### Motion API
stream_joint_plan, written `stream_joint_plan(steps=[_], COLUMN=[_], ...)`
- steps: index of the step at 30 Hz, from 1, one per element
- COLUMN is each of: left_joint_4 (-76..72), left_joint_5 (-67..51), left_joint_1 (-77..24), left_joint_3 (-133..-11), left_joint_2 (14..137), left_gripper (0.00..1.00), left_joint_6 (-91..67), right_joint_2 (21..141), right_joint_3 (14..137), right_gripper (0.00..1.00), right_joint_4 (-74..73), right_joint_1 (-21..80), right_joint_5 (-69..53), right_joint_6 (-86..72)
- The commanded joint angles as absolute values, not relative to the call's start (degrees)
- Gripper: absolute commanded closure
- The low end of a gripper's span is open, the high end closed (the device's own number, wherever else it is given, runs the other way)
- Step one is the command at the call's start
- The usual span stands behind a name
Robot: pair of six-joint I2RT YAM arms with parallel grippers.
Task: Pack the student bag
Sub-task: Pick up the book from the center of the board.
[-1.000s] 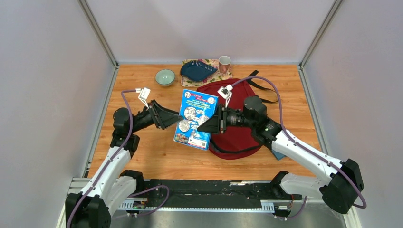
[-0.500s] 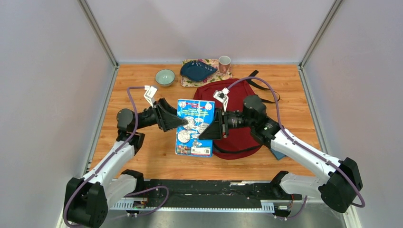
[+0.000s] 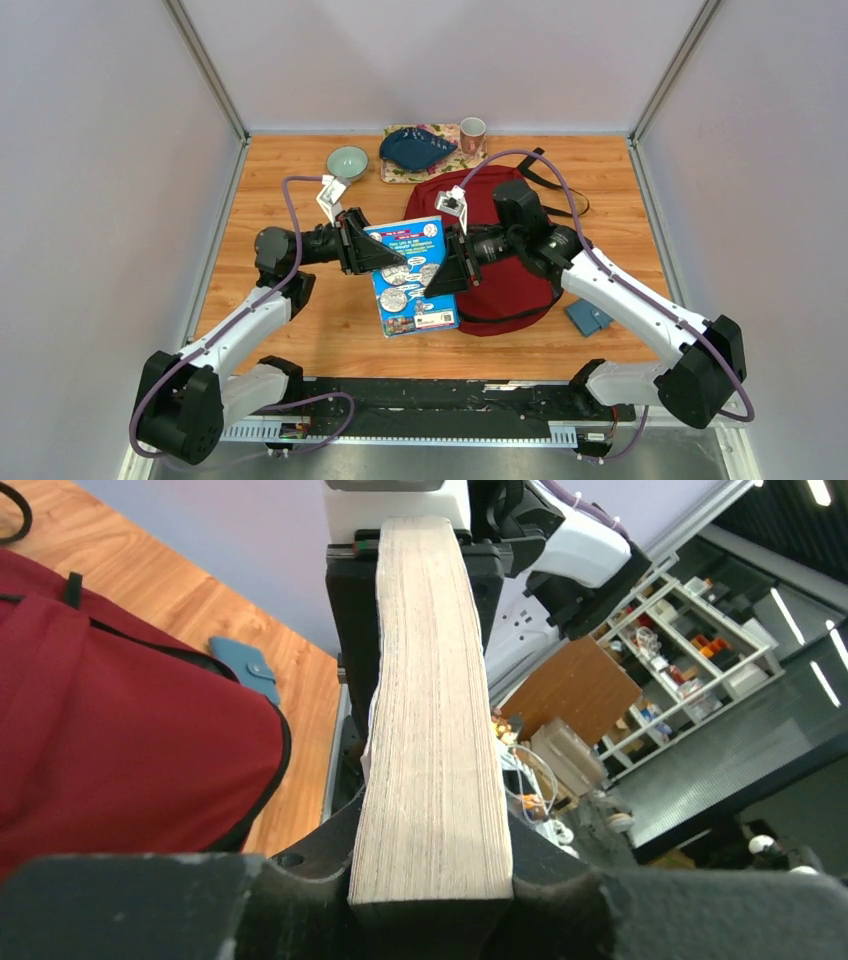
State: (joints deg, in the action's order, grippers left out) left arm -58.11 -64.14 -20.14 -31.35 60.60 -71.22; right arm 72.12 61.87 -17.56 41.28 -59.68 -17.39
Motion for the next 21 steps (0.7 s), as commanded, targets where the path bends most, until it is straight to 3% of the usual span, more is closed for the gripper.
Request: stream_joint_plan(steps=[1, 4, 5, 8, 11, 16, 21], left_joint_4=[-60.2, -56.8, -55.1, -45.4, -30.7, -20.4, -19.1], left_joint_5=[-64.8, -63.6, -62.1, -57.4, -52.5, -41.9, -30.7], left_joint_1=[-20.4, -20.5, -20.5, -20.4, -20.4, -20.5, -20.4], left_joint_3=[-31.9, -31.0, -30.9, -30.8, -32.7, -33.7, -31.0], left_joint_2=[60.7, 59.7, 59.2, 57.2, 55.4, 50.6, 46.9], left_gripper=[0.98, 1.00, 1.00, 1.00, 1.00, 1.00, 1.00], left_joint_6=[-70.1, -67.3, -65.9, -58.7, -51.0, -43.1, -43.0], right_joint_2=[72.6, 72.6, 72.4, 71.4, 68.7, 64.8, 58.5], right_joint_3=[65.1, 64.6, 64.4, 63.4, 61.4, 56.3, 50.5], right_gripper=[0.97, 0.90, 0.77, 0.51, 0.40, 0.34, 0.34], right_joint_4=[-20.7, -20.7, -20.7, -20.7, -20.6, -21.1, -19.1], right_joint_1=[38.7, 36.3, 35.7, 34.5, 34.0, 33.6, 33.5], right_joint_5=[-57.8, -52.9, -51.4, -45.5, -38.3, -20.3, -12.5], right_joint_6=[-13.7, -16.5, -17.3, -20.0, -22.3, -30.2, -34.3])
